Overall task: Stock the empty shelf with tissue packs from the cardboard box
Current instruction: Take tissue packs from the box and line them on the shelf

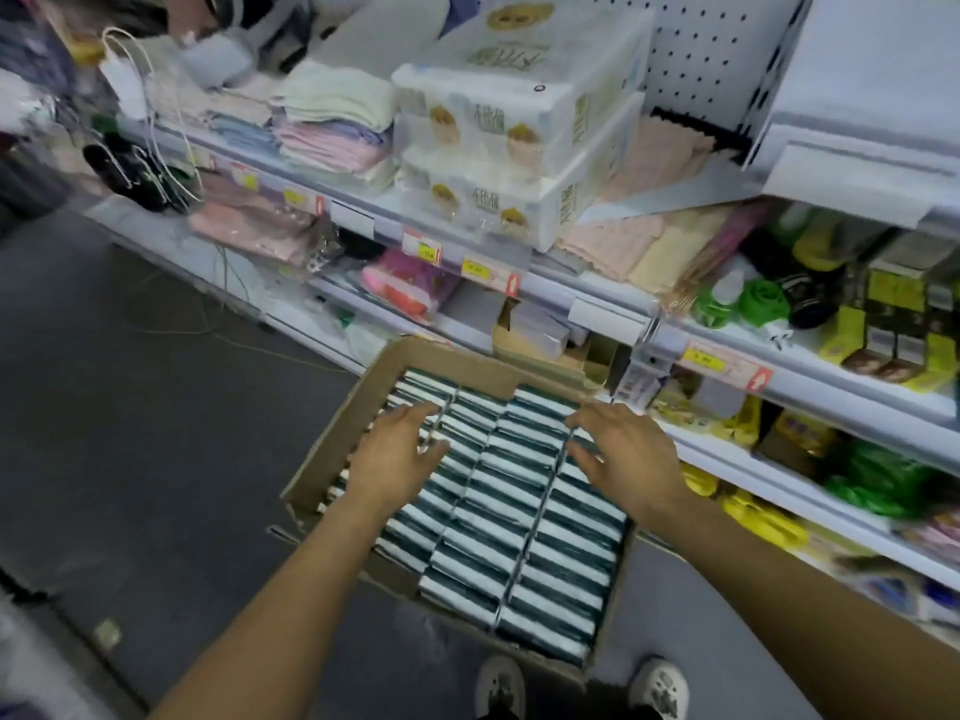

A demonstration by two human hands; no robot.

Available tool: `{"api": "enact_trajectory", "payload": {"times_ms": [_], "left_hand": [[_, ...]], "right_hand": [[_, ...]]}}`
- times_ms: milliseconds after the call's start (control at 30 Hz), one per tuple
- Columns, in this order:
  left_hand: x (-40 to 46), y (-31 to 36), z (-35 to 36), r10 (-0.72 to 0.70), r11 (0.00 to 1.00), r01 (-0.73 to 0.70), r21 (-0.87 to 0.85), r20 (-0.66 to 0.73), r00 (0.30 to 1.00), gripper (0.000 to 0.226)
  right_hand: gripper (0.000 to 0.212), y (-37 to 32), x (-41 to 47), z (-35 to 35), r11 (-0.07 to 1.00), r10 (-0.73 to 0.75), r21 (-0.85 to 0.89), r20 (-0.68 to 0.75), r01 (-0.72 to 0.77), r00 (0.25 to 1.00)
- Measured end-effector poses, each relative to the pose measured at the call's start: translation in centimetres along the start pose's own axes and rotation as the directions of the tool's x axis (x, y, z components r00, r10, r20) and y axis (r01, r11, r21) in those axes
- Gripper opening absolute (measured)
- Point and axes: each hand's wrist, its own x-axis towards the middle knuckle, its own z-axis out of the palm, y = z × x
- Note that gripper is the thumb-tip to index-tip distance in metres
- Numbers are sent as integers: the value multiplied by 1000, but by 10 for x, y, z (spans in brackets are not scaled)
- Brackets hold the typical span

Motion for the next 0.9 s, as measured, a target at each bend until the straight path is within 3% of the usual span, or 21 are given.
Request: {"api": "enact_trajectory", "payload": {"times_ms": [233, 433, 633, 900], "left_hand": [[3, -29, 76, 1, 990, 36, -134, 267, 964, 38], [20, -32, 129, -9, 981, 62, -185, 273, 962, 36], [38, -33, 149, 72, 995, -52, -88, 235, 969, 30], [62, -25, 140, 82, 958, -176, 226, 374, 924, 42]], "right_hand": [[23, -5, -1, 62, 996, 84, -60, 234, -72, 969], [25, 3, 18, 121, 996, 68, -67, 299, -50, 952], [28, 2, 42, 144, 986, 119, -153, 320, -73, 940], [30, -4, 54, 145, 961, 106, -276, 380, 4, 919]]}}
